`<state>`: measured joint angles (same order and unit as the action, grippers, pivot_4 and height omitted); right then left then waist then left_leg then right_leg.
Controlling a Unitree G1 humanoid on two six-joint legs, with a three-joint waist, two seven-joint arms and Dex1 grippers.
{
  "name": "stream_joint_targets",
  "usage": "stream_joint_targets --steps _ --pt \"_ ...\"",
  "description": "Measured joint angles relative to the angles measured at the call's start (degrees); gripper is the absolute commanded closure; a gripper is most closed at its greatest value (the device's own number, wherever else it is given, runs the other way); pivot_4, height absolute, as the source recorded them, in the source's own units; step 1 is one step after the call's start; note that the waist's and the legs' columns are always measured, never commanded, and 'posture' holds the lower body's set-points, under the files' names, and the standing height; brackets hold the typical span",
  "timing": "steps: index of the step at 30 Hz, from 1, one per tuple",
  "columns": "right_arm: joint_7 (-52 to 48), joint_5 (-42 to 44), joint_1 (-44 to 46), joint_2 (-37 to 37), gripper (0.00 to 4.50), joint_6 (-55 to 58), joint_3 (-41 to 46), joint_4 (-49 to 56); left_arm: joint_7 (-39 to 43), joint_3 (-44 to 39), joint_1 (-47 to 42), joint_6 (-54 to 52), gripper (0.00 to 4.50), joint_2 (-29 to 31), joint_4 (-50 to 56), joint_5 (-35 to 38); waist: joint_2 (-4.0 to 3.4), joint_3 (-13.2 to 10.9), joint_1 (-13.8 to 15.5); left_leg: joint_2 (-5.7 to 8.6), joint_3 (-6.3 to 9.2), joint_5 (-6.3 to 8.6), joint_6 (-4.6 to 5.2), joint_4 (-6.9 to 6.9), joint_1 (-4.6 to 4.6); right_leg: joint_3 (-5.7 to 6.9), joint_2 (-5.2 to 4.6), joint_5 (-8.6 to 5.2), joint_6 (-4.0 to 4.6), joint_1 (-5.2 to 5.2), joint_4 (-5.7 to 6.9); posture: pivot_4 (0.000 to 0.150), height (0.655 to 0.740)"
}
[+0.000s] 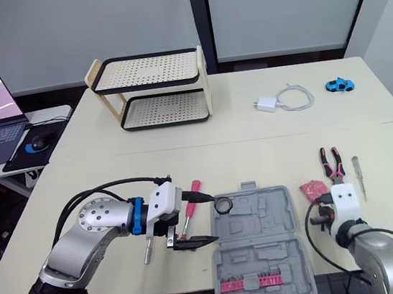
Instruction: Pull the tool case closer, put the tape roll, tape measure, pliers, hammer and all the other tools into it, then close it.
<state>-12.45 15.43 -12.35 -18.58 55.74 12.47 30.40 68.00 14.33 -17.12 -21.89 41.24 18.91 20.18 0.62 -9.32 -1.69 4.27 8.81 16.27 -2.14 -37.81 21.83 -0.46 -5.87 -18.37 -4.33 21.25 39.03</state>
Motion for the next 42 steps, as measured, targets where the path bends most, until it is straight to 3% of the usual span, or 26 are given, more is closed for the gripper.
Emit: stream_joint_targets --steps 15,30,42 --pt "-5.27 3.95 -18.56 -3.51 4.47 2.52 6.1 10.74 3.5 0.02 0.93 -1.84 0.0 1.44 4.29 2.46 -0.02 0.01 0.06 -0.03 -0.01 0.01 0.01 0.0 -0.02 -0.02 0.04 -0.01 -0.01 -0.05 0.0 0.15 0.74" --pt "-9.09 6.02 -27.04 -8.38 4.47 4.75 3.78 16.48 2.74 1.23 0.48 -5.49 0.0 1.35 7.91 4.02 -0.05 0.04 0.16 -0.04 0.0 0.01 0.01 0.0 -0.03 -0.01 0.05 -0.01 -0.02 -0.07 -0.02 0.15 0.74" --pt "-9.07 6.78 -26.72 -7.97 4.47 4.94 4.47 16.51 2.51 1.3 0.53 -5.52 0.0 1.29 8.02 4.02 -0.05 0.04 0.18 -0.04 0.0 0.01 0.02 -0.01 -0.02 -0.02 0.05 -0.01 -0.02 -0.07 -0.03 0.15 0.74"
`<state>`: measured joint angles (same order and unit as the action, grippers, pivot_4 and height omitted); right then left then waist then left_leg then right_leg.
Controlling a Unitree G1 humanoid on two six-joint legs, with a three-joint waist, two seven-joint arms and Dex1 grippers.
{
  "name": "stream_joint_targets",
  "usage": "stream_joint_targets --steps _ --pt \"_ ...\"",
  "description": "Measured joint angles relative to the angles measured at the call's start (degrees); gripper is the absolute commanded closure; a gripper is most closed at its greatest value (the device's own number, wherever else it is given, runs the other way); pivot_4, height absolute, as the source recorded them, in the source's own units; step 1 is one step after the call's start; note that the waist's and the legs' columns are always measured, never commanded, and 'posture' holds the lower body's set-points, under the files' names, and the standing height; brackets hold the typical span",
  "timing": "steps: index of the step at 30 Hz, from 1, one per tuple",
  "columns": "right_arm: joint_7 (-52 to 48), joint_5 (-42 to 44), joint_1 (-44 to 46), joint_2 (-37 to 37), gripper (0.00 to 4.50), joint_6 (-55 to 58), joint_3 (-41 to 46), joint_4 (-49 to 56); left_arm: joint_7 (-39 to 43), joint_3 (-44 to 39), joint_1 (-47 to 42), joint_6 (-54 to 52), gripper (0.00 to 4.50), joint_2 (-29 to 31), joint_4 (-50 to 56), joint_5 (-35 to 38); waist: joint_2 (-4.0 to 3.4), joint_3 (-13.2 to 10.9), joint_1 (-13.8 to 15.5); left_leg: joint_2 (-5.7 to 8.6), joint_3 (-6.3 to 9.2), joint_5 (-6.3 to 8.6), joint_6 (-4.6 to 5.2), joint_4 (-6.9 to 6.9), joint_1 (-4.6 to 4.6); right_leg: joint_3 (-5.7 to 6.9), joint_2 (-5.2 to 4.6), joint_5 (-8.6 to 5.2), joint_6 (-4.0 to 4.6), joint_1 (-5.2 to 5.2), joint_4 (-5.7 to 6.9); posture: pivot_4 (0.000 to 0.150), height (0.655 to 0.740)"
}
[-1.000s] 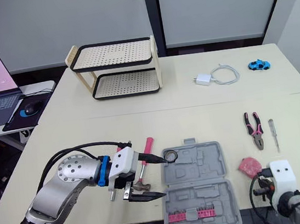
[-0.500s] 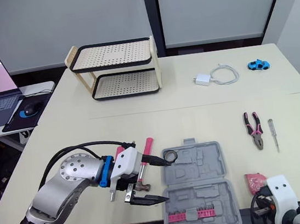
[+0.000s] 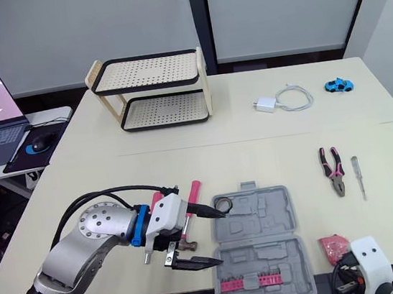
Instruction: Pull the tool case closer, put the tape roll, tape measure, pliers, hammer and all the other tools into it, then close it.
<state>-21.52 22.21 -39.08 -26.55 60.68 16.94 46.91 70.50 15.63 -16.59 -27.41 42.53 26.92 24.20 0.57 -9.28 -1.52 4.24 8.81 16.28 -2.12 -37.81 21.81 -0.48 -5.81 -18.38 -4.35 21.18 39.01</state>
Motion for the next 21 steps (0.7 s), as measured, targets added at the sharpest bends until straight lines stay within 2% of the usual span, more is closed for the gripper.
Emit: stream_joint_targets --steps 3,8,12,15,21 --pt "-1.08 3.71 0.53 1.12 3.87 2.09 2.46 1.41 -0.03 0.02 0.14 0.14 0.0 0.0 0.0 -0.02 -0.01 0.0 0.01 0.0 -0.01 0.0 0.0 0.0 0.0 -0.01 0.0 0.0 0.0 0.0 0.0 0.15 0.74" --pt "-6.6 12.42 -0.21 -2.89 2.23 8.96 11.21 7.1 -0.06 0.03 0.66 0.26 0.0 0.0 -0.01 -0.04 0.0 0.0 0.04 0.0 0.0 0.0 0.01 -0.02 0.0 0.01 0.0 0.0 0.0 -0.02 -0.01 0.15 0.74" --pt "-16.36 15.91 -3.09 -14.71 0.93 6.8 18.28 10.22 -0.1 0.01 1.17 0.35 0.0 0.0 0.0 -0.03 0.06 0.01 0.04 0.02 -0.12 0.02 0.04 -0.03 -0.03 0.01 0.1 0.0 -0.01 -0.08 -0.03 0.15 0.74" --pt "-22.82 10.14 -3.53 -22.15 0.02 -4.84 18.07 8.86 -0.14 0.03 1.26 0.36 0.0 -0.05 0.04 0.0 0.1 0.02 0.01 0.03 -0.24 0.03 0.05 -0.05 -0.06 -0.01 0.16 0.01 -0.04 -0.11 -0.03 0.15 0.74" --pt "-34.72 -6.69 0.02 -31.87 0.02 -37.19 9.38 -10.0 -0.22 0.14 2.26 1.97 0.0 -1.07 1.04 0.01 0.3 -0.04 -0.01 -0.05 -0.46 0.03 0.04 -0.09 -0.07 -0.12 0.14 0.04 -0.07 -0.11 -0.06 0.15 0.74"
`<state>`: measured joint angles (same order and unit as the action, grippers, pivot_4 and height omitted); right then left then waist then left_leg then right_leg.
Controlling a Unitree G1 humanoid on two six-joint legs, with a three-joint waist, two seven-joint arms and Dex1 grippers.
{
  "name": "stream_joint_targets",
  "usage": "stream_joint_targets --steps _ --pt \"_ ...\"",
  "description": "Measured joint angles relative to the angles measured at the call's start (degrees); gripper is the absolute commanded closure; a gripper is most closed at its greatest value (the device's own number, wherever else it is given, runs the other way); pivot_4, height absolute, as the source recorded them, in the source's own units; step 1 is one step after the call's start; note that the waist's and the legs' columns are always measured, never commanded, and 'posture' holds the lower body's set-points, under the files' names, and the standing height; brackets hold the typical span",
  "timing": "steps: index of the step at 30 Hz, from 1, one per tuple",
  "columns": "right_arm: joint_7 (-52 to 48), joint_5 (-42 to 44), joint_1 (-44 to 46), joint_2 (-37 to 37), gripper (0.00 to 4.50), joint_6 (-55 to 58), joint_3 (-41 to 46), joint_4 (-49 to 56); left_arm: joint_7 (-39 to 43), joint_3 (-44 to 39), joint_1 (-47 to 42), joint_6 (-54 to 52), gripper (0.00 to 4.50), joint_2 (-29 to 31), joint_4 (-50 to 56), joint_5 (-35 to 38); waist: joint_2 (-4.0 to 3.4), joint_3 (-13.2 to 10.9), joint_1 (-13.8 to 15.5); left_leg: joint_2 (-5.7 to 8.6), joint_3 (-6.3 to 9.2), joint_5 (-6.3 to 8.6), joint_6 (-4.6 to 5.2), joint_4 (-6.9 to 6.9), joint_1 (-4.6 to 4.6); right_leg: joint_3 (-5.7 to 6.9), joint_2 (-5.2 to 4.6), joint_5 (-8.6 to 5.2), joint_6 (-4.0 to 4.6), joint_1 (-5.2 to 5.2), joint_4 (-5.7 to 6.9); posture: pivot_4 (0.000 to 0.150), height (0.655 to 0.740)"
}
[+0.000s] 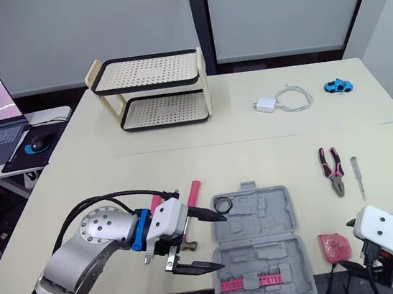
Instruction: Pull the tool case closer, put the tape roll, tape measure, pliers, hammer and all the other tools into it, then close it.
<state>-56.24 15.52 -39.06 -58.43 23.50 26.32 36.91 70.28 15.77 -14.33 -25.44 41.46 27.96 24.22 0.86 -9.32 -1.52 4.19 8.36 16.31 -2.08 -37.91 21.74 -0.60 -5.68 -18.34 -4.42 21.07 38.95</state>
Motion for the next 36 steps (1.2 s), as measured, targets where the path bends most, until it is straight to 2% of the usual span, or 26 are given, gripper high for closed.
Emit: stream_joint_targets --steps 3,7,17,36 --pt "-3.97 -4.28 3.33 -2.5 0.02 -9.1 -4.81 -7.23 -0.38 0.09 0.39 0.93 0.0 -0.27 1.03 0.0 0.01 -0.01 0.02 -0.19 -0.09 0.0 -0.01 0.0 0.01 0.0 0.01 0.01 0.01 0.0 0.01 0.15 0.74" --pt "-6.61 -7.37 7.99 -3.33 0.02 -14.28 -9.7 -13.16 -0.57 0.25 2.22 2.28 0.0 -0.16 1.45 -0.05 0.01 -0.01 0.05 -0.22 -0.19 0.0 0.0 0.0 -0.01 -0.08 0.01 0.01 0.01 0.0 0.01 0.15 0.74" --pt "-8.23 -12.4 17.72 -4.23 0.02 -18.57 -18.87 -18.73 -0.41 2.49 3.27 3.61 0.0 -0.32 1.96 -0.41 0.01 -0.01 0.05 -0.25 -0.38 0.01 0.01 0.0 -0.03 -0.16 0.03 0.01 0.01 0.02 0.01 0.15 0.74" --pt "-9.92 -16.49 25.8 -3.87 0.02 -28.26 -26.61 -33.01 -0.36 4.15 3.4 7.42 0.0 -1.04 0.55 -1.85 0.01 -0.01 0.08 -0.26 -0.44 0.02 0.02 -0.01 -0.06 -0.21 0.04 0.01 0.01 0.02 0.01 0.15 0.74"
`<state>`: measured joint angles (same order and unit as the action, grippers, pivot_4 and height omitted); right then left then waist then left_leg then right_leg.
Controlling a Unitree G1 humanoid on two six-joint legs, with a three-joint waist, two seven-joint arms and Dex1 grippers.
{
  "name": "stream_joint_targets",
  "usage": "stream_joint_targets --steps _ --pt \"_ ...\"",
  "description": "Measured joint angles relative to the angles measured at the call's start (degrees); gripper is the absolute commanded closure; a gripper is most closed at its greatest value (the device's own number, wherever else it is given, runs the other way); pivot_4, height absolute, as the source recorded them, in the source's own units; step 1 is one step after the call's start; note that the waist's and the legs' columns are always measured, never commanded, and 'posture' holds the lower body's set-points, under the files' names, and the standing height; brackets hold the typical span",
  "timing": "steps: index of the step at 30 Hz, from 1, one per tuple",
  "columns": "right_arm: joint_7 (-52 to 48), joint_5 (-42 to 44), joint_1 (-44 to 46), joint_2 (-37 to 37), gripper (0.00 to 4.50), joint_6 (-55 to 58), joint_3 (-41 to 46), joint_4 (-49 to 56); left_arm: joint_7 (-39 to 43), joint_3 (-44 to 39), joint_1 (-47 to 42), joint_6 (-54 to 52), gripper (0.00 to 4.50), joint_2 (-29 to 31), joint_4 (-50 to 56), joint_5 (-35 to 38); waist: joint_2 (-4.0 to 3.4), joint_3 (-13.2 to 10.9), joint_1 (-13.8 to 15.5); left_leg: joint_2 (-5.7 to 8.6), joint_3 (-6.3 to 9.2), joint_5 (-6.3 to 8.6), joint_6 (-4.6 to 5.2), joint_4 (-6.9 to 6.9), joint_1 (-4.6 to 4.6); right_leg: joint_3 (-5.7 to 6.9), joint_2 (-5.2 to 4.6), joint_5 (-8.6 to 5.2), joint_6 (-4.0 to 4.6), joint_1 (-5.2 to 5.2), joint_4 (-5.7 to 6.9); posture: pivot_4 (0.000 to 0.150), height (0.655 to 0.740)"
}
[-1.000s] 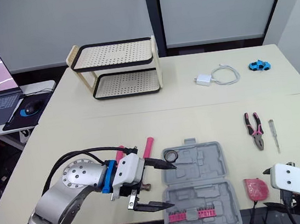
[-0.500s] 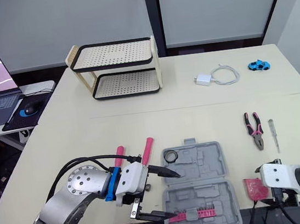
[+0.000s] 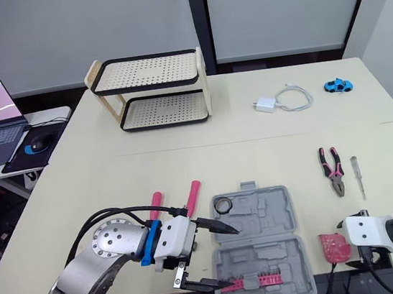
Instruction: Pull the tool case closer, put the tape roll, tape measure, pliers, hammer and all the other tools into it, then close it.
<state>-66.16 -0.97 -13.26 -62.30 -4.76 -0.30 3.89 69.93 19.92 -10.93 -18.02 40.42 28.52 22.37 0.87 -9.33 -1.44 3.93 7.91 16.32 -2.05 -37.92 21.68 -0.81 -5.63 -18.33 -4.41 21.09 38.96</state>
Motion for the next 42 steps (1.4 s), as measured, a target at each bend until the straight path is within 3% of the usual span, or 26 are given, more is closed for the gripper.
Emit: stream_joint_targets --steps 10,15,21,26,30,35,42 --pt "0.4 -1.07 3.42 1.67 0.02 -2.27 -3.32 -3.2 0.77 0.0 0.0 1.06 0.0 -0.05 -1.25 -0.84 0.0 0.0 -0.02 0.0 0.01 0.0 -0.01 0.0 0.0 -0.01 0.0 0.0 0.0 0.01 0.0 0.15 0.74" --pt "0.22 -1.25 3.75 2.09 1.27 -2.79 -3.58 -3.57 0.73 0.01 -0.49 0.94 0.0 -0.19 -1.25 -0.96 0.0 0.0 -0.03 -0.01 0.02 0.0 -0.01 -0.01 0.0 -0.01 0.01 0.01 0.0 0.0 0.0 0.15 0.74" --pt "0.39 -1.24 3.44 2.08 1.29 -3.09 -3.39 -3.3 0.68 0.03 -1.08 0.9 0.0 -0.4 -1.36 -1.07 0.0 0.0 -0.06 -0.04 0.02 0.0 0.0 -0.01 -0.02 -0.03 0.04 0.01 0.0 0.0 0.01 0.15 0.74" --pt "0.85 0.59 0.18 1.06 1.29 5.26 0.23 4.42 0.15 -0.12 -1.78 0.9 0.0 -0.37 -3.37 -1.41 -0.03 0.01 -0.02 -0.04 0.04 0.0 0.0 -0.01 -0.02 -0.09 0.04 0.02 -0.01 0.02 0.02 0.15 0.74" --pt "0.43 2.71 0.5 -2.66 1.29 19.8 4.74 15.29 -1.43 -1.17 -2.75 0.39 0.0 -0.34 -5.84 -2.18 -0.04 0.02 -0.04 -0.07 0.07 0.01 0.01 -0.01 -0.01 -0.09 0.07 0.02 -0.02 0.05 0.03 0.15 0.74" --pt "-0.49 5.7 9.71 -6.25 1.29 36.06 3.33 25.86 -3.45 -3.2 -4.57 -0.94 0.0 -0.09 -7.59 -2.77 -0.03 0.01 -0.05 -0.14 0.08 0.01 0.01 -0.01 0.03 -0.07 0.13 0.03 0.0 0.07 -0.01 0.15 0.74" --pt "-3.98 3.41 32.52 -5.52 1.29 46.62 -13.52 26.07 -7.17 -4.32 -6.6 -4.28 0.0 -0.29 -8.62 -3.95 0.0 -0.02 -0.25 -0.18 0.07 -0.02 -0.04 0.0 0.12 -0.05 0.13 0.05 0.01 0.23 -0.01 0.15 0.74"
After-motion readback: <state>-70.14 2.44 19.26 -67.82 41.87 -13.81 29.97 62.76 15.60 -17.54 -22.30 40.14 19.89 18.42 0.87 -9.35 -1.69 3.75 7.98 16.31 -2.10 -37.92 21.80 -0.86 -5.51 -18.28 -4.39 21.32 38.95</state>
